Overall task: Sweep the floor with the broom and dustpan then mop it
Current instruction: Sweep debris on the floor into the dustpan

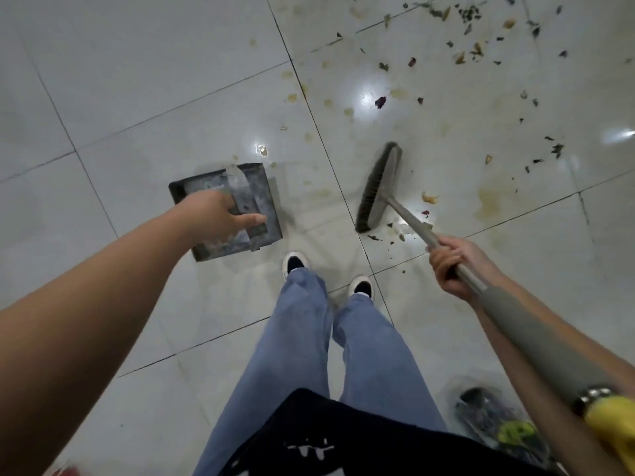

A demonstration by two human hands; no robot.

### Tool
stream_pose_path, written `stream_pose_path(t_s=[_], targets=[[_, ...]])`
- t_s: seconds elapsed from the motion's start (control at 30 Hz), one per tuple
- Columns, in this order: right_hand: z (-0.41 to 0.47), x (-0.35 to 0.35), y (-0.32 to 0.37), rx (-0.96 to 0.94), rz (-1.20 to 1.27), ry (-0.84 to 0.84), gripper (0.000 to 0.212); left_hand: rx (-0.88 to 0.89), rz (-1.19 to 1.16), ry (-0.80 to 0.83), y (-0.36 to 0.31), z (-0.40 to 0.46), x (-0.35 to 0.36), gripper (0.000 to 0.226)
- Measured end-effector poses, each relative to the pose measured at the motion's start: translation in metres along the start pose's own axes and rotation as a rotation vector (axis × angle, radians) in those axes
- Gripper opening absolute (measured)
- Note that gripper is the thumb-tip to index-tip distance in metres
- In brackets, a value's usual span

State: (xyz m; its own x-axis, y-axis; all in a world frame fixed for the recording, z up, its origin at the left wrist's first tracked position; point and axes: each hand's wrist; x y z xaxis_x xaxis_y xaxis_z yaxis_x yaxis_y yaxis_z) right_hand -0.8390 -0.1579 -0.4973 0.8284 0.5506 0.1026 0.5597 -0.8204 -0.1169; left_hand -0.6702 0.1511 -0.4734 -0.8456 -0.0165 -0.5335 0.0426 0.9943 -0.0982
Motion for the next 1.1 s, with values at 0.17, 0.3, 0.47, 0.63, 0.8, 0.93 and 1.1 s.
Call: stream_pose_path(t_s=[0.17, 0.3, 0.47, 0.63, 0.8, 0.93, 1.1], targets=[[0.012, 0.011, -0.033, 0.012, -0.623, -0.346, 0.029, 0.026, -0.018, -0.001, 0.015, 0.014, -0.015, 0.064], [0.002, 0.017, -0.029, -0.105, -0.794, -0.53, 0.031, 0.054, 0.006, 0.023, 0.024, 0.021, -0.017, 0.067], [-0.02, 0.034, -0.038, -0.137, -0.834, -0.458, 0.033, 0.081, -0.001, 0.02, 0.03, 0.024, -0.022, 0.06], [-0.013, 0.083, -0.045, -0.129, -0.821, -0.265, 0.037, 0.057, -0.085, 0.02, 0.036, 0.019, -0.032, 0.055], [0.024, 0.151, -0.038, -0.214, -1.017, -0.234, 0.037, 0.012, -0.104, 0.023, 0.04, 0.025, -0.045, 0.06], [0.047, 0.174, -0.03, -0.217, -1.032, -0.196, 0.038, -0.017, -0.093, 0.044, 0.044, 0.031, -0.052, 0.059], [0.071, 0.198, 0.008, -0.264, -1.177, -0.164, 0.039, -0.051, -0.084, 0.042, 0.046, 0.04, -0.057, 0.046]])
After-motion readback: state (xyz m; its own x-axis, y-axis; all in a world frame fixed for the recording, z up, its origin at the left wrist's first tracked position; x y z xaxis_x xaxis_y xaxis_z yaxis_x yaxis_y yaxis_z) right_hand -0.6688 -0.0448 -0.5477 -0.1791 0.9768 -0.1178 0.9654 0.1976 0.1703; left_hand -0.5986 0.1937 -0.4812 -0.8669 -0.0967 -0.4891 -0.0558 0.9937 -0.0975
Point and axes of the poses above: each hand's wrist, its own z-axis towards the middle knuckle, its own x-axis out of the palm, y = z × x, and after that the axes turned 4 degrees about -z, right-handed
